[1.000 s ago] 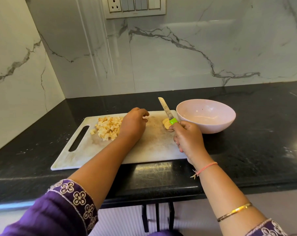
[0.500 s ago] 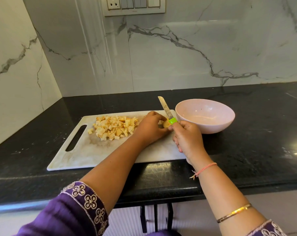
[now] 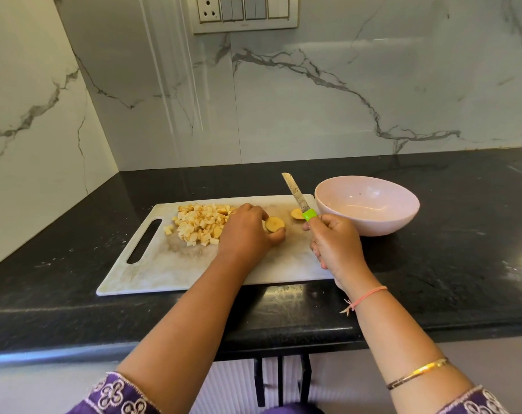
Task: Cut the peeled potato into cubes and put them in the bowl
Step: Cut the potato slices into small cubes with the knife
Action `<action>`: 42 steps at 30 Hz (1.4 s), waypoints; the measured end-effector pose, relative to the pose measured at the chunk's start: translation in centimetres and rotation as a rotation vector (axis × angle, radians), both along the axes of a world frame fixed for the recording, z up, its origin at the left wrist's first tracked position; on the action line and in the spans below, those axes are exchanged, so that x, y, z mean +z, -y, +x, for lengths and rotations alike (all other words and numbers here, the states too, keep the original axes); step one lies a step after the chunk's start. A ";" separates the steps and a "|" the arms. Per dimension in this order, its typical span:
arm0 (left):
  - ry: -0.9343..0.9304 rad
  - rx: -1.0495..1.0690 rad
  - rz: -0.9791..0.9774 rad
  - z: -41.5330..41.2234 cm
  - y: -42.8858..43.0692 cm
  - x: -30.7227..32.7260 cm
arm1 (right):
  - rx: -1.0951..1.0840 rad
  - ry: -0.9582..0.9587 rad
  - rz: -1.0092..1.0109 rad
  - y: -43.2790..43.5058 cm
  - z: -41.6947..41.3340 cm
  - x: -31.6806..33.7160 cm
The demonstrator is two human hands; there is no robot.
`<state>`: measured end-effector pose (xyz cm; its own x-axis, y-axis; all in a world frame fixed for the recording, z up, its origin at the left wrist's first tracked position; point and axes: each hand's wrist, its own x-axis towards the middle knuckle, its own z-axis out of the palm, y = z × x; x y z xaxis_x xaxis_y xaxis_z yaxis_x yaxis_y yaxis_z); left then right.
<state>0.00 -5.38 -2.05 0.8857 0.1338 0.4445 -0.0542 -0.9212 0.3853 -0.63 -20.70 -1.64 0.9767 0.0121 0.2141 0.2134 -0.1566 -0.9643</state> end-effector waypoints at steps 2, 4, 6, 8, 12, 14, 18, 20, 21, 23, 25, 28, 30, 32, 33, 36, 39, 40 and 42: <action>-0.021 0.016 0.019 -0.5 -0.2 -0.3 | 0.005 -0.002 -0.024 -0.1 0.0 -0.2; -0.034 0.010 0.013 -0.8 -0.4 -0.8 | 0.009 0.000 -0.059 -0.4 0.0 -0.4; -0.039 -0.021 -0.024 -1.2 -0.6 -1.0 | 0.024 0.004 -0.092 -0.6 0.1 -0.5; -0.049 -0.065 -0.067 -1.3 -0.7 -1.0 | 0.035 -0.002 -0.131 -0.9 0.1 -0.3; -0.069 -0.125 -0.104 -1.5 -0.8 -0.8 | 0.045 -0.018 -0.191 -1.1 0.1 -0.1; -0.067 -0.145 -0.136 -1.6 -0.8 -0.8 | 0.043 -0.035 -0.188 -1.0 -0.1 -0.2; -0.032 -0.196 -0.234 -1.6 -0.7 -0.5 | 0.033 -0.053 -0.150 -1.0 -0.5 0.2; -0.018 -0.208 -0.276 -1.4 -0.4 -0.4 | 0.026 -0.069 -0.115 -1.0 -0.5 0.5; -0.012 -0.206 -0.288 -1.3 -0.2 -0.3 | 0.023 -0.073 -0.100 -0.9 -0.5 0.6; -0.007 -0.205 -0.300 -1.0 0.0 -0.3 | 0.019 -0.071 -0.079 -0.9 -0.6 0.6; -0.021 -0.205 -0.324 -0.6 0.3 -0.1 | 0.016 -0.064 -0.072 -1.0 -0.6 0.6; -0.042 -0.185 -0.470 -0.2 0.9 0.3 | 0.004 -0.052 -0.062 -0.9 -0.5 0.7; -0.080 -0.173 -0.622 0.2 1.2 0.7 | 0.003 -0.048 -0.056 -0.8 -0.5 0.7; -0.133 -0.188 -0.771 0.6 1.5 0.8 | 0.002 -0.049 -0.048 -0.8 -0.5 0.7; -0.156 -0.201 -0.861 0.7 1.6 0.9 | 0.000 -0.051 -0.038 -0.7 -0.6 0.7; -0.119 -0.168 -1.046 0.6 1.5 0.8 | 0.001 -0.058 -0.013 -0.7 -0.6 0.7; -0.054 -0.051 -0.853 0.1 0.6 1.2 | 0.014 -0.063 -0.016 -0.7 -0.8 0.9; -0.062 -0.031 -0.783 0.0 0.3 1.4 | 0.015 -0.061 -0.016 -0.6 -0.8 0.9; -0.126 -0.008 -0.649 -0.1 0.3 1.8 | 0.006 -0.057 -0.010 -0.4 -0.7 0.9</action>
<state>-0.09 -5.64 -0.30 0.9277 0.3331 0.1684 0.0222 -0.4997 0.8659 -1.34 -20.32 -0.72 0.9873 0.0194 0.1577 0.1588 -0.1655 -0.9733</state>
